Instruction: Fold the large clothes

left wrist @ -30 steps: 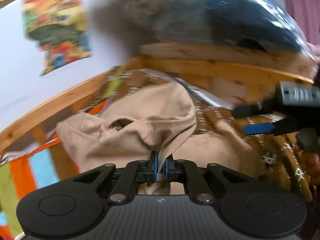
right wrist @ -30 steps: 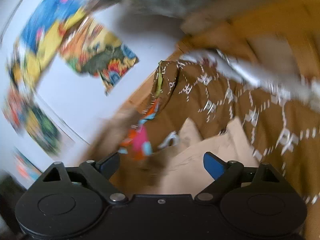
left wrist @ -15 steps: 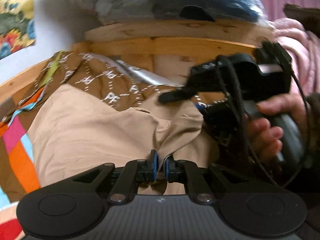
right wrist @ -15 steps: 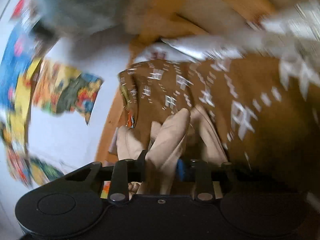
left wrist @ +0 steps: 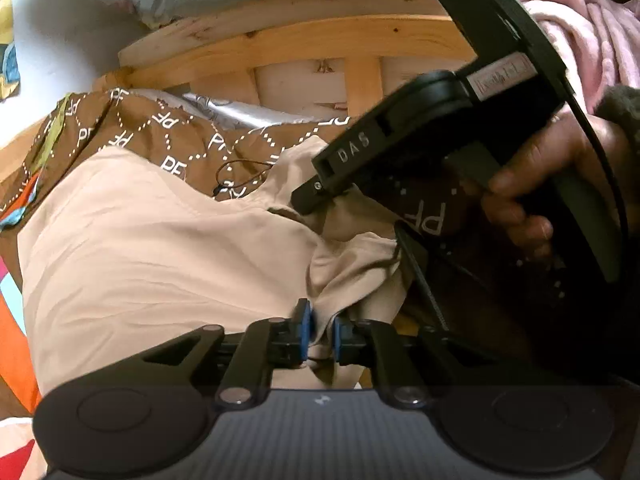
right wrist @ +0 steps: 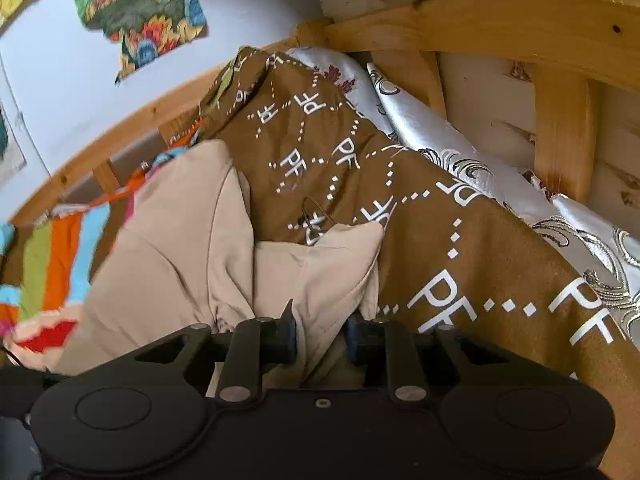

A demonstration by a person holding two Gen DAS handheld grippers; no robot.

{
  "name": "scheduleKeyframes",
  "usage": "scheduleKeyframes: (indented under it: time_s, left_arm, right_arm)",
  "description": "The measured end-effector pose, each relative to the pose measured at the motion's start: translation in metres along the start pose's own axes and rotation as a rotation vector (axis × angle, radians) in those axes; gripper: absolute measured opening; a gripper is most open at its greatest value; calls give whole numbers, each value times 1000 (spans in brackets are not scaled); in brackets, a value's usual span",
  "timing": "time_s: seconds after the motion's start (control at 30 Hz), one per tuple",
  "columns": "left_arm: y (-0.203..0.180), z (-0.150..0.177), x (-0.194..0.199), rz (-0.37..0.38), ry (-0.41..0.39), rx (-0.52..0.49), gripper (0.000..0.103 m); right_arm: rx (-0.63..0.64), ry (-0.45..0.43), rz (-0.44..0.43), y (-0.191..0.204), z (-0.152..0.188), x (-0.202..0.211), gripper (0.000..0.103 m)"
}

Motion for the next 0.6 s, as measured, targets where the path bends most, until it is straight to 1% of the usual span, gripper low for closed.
scheduleKeyframes:
  time_s: [0.03, 0.07, 0.1, 0.13, 0.2, 0.27, 0.3, 0.37, 0.4, 0.47, 0.5, 0.57, 0.6]
  left_arm:
    - [1, 0, 4, 10, -9, 1, 25]
    - [0, 0, 10, 40, -16, 0, 42]
    - [0, -1, 15, 68, -27, 2, 57]
    - [1, -1, 22, 90, -43, 14, 60]
    - [9, 0, 43, 95, -98, 56, 67]
    - [20, 4, 63, 76, -152, 121, 77]
    - [30, 8, 77, 61, -190, 177, 82]
    - [46, 17, 97, 24, -244, 281, 86]
    - [58, 23, 106, -12, -264, 351, 86]
    - [83, 34, 112, -43, -277, 485, 88]
    - [98, 41, 111, -60, -259, 561, 88]
    - [127, 54, 97, -93, -163, 702, 87]
    - [138, 60, 91, -83, -127, 757, 86]
  right_arm:
    - [1, -14, -1, 0, -3, 3, 32]
    - [10, -29, 6, 2, -2, 6, 35]
    - [21, -44, 14, 3, -4, 9, 39]
    - [30, -64, 29, 4, -6, 13, 44]
    - [53, -104, 96, 4, -9, 17, 56]
    - [89, -150, 162, 4, -9, 23, 58]
    - [94, -163, 173, 3, -10, 25, 59]
    - [101, -183, 184, 3, -10, 26, 60]
    - [103, -195, 189, 4, -9, 27, 60]
    - [111, -237, 175, 8, -9, 34, 60]
    - [114, -259, 157, 11, -10, 40, 60]
    - [123, -292, 71, 21, -12, 53, 60]
    - [127, -283, 23, 27, -12, 57, 59]
Point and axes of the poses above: each gripper's, at about its wrist camera, not at the fingertips, and x roughly against the way its jaws point, y to its left, z to its underside, the point moved 4 cm from there along -x, roughly the way its jaws point, and after that the axes turned 7 degrees about y, right-handed, at the moved point
